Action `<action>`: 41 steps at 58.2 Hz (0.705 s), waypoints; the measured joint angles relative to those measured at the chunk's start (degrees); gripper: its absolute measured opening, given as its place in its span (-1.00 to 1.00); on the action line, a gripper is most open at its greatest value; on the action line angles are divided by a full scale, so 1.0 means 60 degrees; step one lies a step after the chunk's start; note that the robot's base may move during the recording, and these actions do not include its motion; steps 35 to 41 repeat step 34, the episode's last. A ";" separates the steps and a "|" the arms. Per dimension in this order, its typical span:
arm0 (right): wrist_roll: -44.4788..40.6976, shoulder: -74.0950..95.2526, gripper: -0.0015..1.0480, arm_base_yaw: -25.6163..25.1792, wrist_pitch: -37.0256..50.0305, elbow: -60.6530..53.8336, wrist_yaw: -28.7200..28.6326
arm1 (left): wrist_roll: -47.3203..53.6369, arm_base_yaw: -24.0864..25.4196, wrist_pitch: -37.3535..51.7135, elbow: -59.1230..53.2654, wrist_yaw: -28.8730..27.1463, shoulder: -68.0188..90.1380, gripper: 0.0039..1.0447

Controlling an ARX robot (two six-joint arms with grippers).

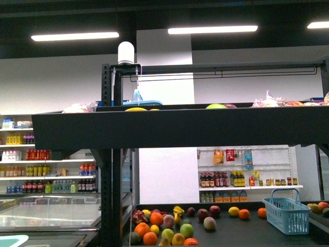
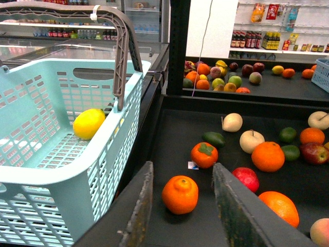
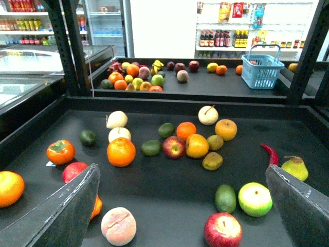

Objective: Pick lemon from shelf

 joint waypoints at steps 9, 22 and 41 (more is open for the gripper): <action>0.0000 0.0000 0.86 0.0000 0.0000 0.0000 0.0000 | 0.0000 0.0000 0.0000 0.0000 0.0004 0.0000 0.51; 0.0000 0.0000 0.86 0.0000 0.0000 0.0000 0.0000 | 0.0018 0.0000 0.0000 0.0000 0.0004 0.0000 0.85; 0.0000 0.0000 0.86 0.0000 0.0000 0.0000 -0.0004 | 0.0022 0.0000 0.0000 0.0000 0.0004 0.0000 0.85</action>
